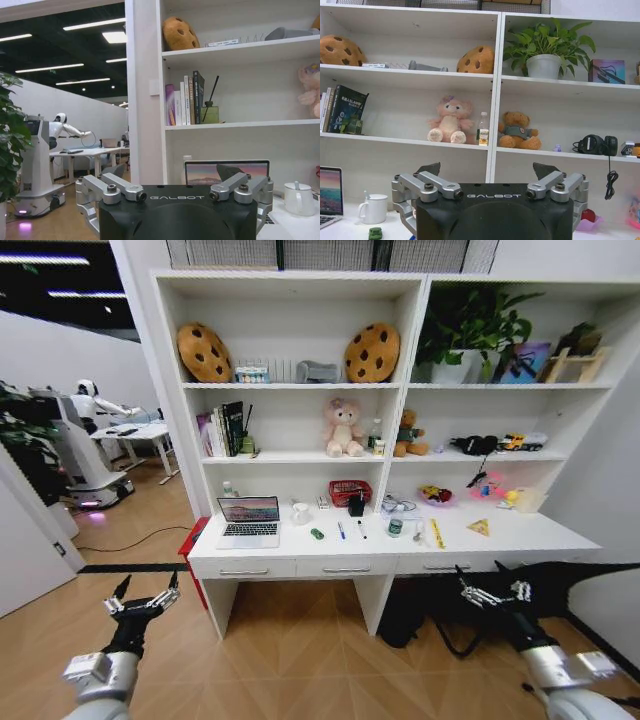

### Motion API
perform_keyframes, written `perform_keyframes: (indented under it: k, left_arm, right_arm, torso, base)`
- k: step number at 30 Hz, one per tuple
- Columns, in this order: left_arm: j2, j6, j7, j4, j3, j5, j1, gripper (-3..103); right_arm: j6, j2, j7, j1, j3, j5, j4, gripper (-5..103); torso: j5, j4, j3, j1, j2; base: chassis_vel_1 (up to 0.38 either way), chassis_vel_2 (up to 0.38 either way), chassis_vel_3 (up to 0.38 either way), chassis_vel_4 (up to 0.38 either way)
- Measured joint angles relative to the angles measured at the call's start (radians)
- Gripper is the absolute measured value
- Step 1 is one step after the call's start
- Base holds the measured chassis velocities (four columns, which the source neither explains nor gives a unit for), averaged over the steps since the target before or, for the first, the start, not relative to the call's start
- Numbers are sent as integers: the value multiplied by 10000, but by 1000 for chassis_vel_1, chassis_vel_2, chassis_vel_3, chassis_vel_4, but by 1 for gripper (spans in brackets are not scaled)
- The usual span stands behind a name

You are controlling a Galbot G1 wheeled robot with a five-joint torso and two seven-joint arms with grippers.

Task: Organize the objects on the table.

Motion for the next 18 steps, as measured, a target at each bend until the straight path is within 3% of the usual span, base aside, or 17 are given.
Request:
perform_keyframes:
  k: [18]
  left_arm:
    - [30, 14, 4, 145, 80, 36, 13, 100]
  right_arm:
    - [84, -15, -6, -143, -74, -116, 36, 100]
  torso:
    - [0, 0, 0, -1, 0]
  base:
    - [0, 0, 0, 0]
